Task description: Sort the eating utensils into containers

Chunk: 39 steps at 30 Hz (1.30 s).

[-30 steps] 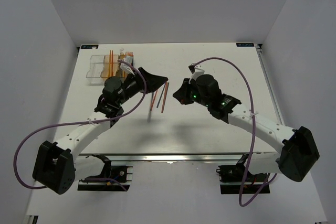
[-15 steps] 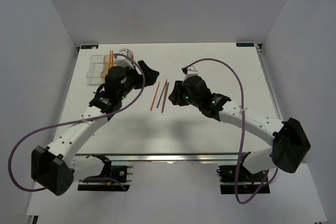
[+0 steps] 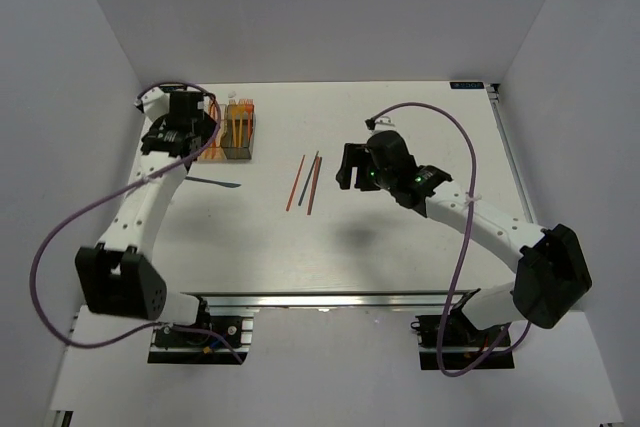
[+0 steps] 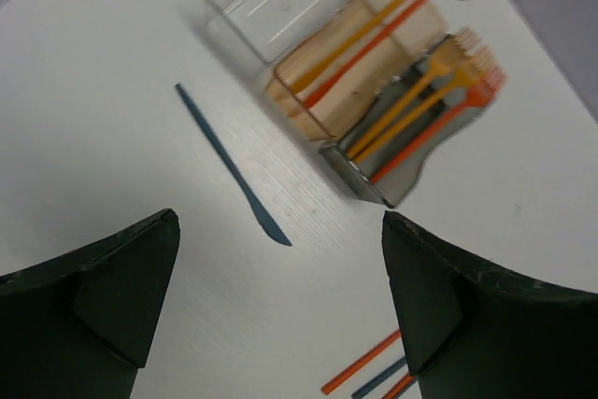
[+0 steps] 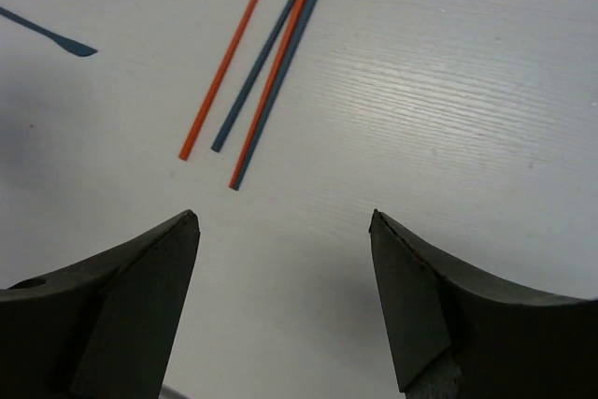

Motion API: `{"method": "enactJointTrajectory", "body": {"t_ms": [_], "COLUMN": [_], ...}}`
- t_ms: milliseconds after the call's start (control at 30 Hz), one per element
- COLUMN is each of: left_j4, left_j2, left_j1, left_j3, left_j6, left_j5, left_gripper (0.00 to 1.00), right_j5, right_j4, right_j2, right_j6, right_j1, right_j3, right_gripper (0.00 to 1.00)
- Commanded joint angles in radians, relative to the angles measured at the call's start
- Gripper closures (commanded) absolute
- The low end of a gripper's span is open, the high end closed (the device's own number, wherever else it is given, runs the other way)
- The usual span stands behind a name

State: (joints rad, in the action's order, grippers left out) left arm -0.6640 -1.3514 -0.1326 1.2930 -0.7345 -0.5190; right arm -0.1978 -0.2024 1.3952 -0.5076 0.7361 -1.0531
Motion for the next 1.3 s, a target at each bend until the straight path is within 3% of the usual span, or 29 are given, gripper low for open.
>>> {"method": "enactJointTrajectory", "body": {"t_ms": [0, 133, 267, 367, 467, 867, 1133, 1267], "left_j4": [-0.243, -0.333, -0.336, -0.29, -0.33, -0.168, -0.117, -0.118], "left_j2": [-0.135, -0.313, -0.347, -0.4, -0.46, -0.568, -0.649, -0.676], "left_j1": [0.016, 0.021, 0.037, 0.076, 0.099, 0.235, 0.251, 0.251], "left_j3": [0.109, 0.242, 0.214, 0.177, 0.186, 0.127, 0.157, 0.155], "left_j6": [-0.32, -0.486, -0.649, -0.675, -0.686, -0.595, -0.562, -0.562], "left_j5": [-0.18, -0.168, -0.153, -0.09, -0.082, -0.001, 0.033, 0.054], "left_gripper": [0.02, 0.03, 0.11, 0.12, 0.13, 0.21, 0.23, 0.3], "right_j5": [0.087, 0.149, 0.233, 0.261, 0.291, 0.317, 0.294, 0.296], "right_j4": [-0.037, 0.006, 0.034, 0.05, 0.064, 0.093, 0.101, 0.106], "right_j2": [0.005, -0.038, -0.055, -0.053, -0.056, -0.082, -0.09, -0.09], "right_j6": [0.05, 0.083, 0.109, 0.127, 0.127, 0.132, 0.132, 0.132], "right_j1": [-0.072, -0.13, -0.17, -0.175, -0.178, -0.179, -0.178, -0.179], "right_j3": [-0.005, 0.056, 0.1, 0.125, 0.142, 0.17, 0.179, 0.179], "right_gripper": [0.21, 0.2, 0.2, 0.21, 0.21, 0.22, 0.23, 0.23]}}
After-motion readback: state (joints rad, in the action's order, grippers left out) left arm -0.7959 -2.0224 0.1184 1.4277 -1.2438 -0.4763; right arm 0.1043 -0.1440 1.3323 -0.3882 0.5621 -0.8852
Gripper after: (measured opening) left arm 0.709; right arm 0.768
